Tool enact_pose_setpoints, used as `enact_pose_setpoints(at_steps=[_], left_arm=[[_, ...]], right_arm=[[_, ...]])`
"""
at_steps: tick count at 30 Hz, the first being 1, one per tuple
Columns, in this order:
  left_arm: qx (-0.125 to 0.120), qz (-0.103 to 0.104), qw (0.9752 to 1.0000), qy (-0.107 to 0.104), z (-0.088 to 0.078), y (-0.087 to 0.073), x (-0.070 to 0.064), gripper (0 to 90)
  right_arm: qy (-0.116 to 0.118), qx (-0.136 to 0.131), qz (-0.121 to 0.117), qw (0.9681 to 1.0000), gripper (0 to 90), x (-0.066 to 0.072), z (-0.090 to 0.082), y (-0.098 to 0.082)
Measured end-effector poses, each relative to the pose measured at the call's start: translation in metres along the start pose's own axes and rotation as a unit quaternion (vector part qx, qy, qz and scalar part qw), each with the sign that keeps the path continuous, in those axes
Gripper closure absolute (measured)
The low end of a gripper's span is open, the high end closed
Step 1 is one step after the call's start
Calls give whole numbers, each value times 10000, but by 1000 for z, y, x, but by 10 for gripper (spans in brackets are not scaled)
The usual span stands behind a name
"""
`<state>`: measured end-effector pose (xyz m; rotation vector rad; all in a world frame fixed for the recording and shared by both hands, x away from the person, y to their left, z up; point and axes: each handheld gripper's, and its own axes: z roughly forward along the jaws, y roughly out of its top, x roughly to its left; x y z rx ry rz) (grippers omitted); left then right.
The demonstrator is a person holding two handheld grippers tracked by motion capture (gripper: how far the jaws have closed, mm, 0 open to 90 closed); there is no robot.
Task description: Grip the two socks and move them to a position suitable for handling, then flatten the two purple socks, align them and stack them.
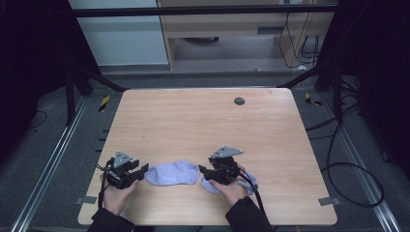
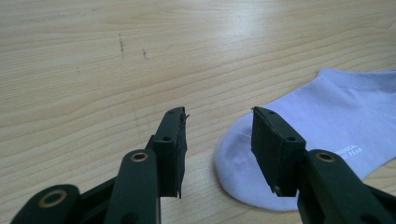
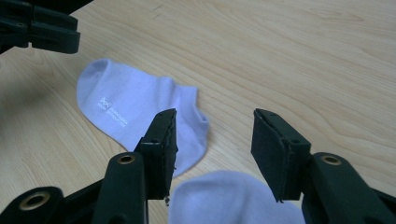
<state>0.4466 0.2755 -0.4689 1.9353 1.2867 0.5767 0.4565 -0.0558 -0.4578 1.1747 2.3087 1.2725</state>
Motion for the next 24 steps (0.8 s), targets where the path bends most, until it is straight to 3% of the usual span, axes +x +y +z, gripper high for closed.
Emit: enact_pose_setpoints(at_steps=[10,17,24], left_arm=[[109,25,9999,-29,5,-3,1,543],[288,282,9992,-86,6,-7,-2,558],[574,404,9975,-105,13,-9,-4,615]], right_arm=[[-67,279,-64,9996,513,14,29,0],[-254,493,-129,9984,556,14,46,-4],[-302,641,-178,9973,607,16,57,-8]])
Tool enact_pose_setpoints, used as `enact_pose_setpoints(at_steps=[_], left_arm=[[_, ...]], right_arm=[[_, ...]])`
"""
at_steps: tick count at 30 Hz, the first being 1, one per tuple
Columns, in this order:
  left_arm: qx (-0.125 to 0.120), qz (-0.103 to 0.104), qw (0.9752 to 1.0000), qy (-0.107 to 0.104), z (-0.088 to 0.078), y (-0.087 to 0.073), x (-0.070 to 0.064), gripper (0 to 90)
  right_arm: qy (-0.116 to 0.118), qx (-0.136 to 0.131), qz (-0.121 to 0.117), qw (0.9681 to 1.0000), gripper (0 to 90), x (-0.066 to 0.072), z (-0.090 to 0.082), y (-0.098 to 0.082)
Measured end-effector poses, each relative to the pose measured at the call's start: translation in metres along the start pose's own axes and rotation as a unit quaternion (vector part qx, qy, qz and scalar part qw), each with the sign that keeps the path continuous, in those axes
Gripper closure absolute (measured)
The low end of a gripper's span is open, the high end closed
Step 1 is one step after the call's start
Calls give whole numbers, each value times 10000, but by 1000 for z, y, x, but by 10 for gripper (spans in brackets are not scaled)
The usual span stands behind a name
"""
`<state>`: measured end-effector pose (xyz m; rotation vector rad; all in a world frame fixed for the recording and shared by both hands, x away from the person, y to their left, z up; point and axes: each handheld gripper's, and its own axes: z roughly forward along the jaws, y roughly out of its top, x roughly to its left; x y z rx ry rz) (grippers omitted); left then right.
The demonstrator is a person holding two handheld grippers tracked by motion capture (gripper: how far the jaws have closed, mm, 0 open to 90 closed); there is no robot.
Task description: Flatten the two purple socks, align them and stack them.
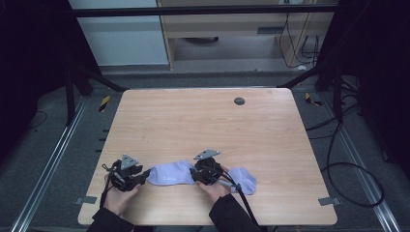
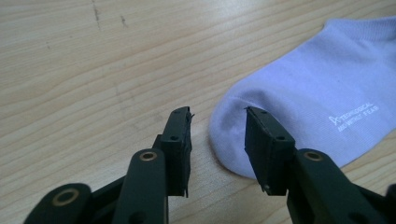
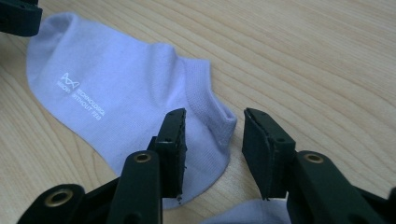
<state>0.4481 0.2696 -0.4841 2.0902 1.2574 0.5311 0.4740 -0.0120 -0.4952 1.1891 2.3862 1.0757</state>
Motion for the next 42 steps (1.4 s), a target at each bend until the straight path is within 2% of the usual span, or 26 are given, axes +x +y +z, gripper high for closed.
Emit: enact_pose_setpoints(at_steps=[3,6,12,14,19,23,24,31,42], left_arm=[[129,10,9999,-18,4,0,-1,651],[233,-75,9997,-37,8,0,-2,699],[305,-232,9992,-153,9,2,-2,845],[320,-235,9991,-155,8,3,-3,865],[163,-342,9990,-251,0,5,-4,870],[-55,-305,9991,-301,-11,11,-8,871],[-112,-295,9989,-335,-14,13,-9,871],[-368,-186,9977,-532,-28,27,-26,871],[-358,252,9955,-846,-26,48,-72,872]], right_arm=[[-18,42,-27,10000,638,0,4,-1],[-35,13,-45,10000,687,1,5,-1],[17,43,-34,10000,840,2,4,-1],[40,25,17,10000,859,2,3,-1],[194,-177,82,9996,864,2,-9,4],[353,-299,84,9989,864,1,-26,10],[371,-332,20,9988,864,0,-29,11],[308,-433,-73,9986,863,-12,-62,16],[35,-424,-7,9991,862,-40,-105,-8]])
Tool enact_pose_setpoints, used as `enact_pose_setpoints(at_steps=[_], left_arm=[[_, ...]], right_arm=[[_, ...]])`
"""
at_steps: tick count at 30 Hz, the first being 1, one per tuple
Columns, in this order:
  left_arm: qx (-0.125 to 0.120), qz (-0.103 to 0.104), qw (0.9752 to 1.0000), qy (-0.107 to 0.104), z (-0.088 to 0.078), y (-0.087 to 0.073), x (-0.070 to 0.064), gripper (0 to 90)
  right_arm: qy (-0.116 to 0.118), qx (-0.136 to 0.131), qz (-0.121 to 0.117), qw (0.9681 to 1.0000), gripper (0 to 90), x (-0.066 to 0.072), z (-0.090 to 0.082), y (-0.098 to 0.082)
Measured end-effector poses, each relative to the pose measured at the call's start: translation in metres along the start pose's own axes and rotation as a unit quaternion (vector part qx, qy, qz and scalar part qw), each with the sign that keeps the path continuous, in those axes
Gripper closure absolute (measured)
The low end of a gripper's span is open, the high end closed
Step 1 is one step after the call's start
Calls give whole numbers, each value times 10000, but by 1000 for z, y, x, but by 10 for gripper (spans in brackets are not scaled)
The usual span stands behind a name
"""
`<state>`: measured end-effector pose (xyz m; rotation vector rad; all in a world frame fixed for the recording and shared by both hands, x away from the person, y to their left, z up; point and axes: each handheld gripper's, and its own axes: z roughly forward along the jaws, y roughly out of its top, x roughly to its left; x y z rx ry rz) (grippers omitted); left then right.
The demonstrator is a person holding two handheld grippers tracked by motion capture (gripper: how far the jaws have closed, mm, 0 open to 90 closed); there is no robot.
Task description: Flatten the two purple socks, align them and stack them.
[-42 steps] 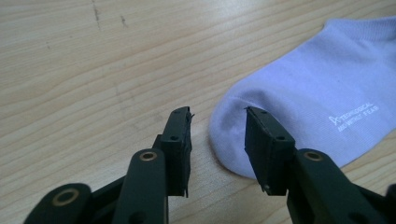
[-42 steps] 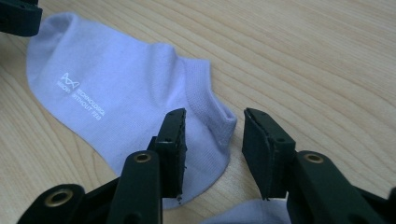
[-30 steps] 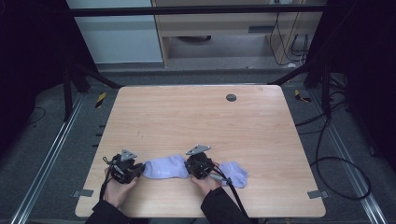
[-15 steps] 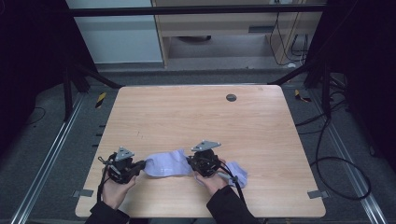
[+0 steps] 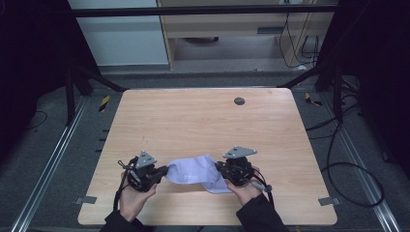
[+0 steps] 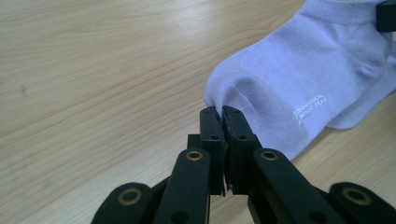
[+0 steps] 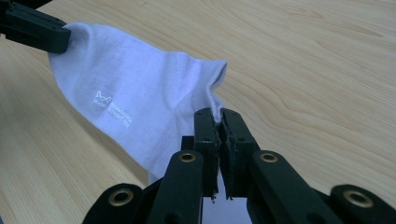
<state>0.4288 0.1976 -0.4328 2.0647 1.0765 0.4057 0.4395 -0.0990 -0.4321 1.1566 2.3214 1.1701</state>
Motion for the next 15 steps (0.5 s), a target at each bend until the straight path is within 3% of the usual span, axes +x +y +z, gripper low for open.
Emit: enact_pose_setpoints(at_steps=[15], left_arm=[[266,366,9984,-348,37,22,-48,872]], right_arm=[[-364,60,301,9989,862,-38,-42,-41]])
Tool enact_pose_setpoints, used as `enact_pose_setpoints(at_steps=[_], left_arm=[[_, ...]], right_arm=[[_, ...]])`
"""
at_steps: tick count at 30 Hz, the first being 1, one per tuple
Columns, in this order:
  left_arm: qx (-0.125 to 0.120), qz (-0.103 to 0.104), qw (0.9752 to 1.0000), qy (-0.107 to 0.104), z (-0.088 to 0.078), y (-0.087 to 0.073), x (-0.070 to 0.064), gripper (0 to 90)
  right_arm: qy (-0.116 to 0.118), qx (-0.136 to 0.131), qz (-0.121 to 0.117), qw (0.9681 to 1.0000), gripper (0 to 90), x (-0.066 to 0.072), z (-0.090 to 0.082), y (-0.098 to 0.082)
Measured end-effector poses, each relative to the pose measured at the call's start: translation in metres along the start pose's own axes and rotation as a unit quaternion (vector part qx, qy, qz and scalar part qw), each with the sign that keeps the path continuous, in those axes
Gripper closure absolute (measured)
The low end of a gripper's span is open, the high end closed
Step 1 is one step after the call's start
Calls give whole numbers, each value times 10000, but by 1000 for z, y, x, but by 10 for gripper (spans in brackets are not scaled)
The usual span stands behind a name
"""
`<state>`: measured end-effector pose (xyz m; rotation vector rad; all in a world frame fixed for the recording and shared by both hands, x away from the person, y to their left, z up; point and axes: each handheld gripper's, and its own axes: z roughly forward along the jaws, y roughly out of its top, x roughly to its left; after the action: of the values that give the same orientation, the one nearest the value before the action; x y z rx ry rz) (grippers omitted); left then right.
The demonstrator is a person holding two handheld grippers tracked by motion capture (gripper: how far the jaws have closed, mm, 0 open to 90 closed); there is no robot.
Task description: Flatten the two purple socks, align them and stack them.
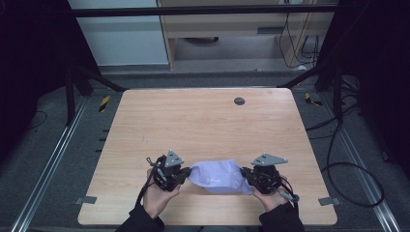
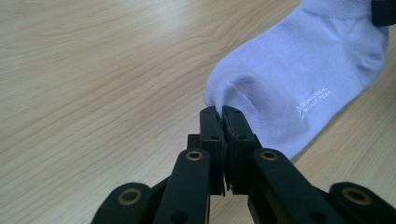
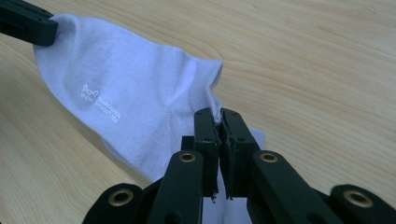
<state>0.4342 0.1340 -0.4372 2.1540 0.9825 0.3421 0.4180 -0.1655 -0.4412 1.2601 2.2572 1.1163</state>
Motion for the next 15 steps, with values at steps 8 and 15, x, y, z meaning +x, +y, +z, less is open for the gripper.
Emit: enact_pose_setpoints(at_steps=[8,15], left_arm=[[202,84,9997,-142,23,4,-14,872],[308,100,9993,-181,34,2,-18,872]], right_arm=[[-159,121,79,9998,862,-11,-7,-13],[-205,237,117,9994,861,-17,-7,-21]])
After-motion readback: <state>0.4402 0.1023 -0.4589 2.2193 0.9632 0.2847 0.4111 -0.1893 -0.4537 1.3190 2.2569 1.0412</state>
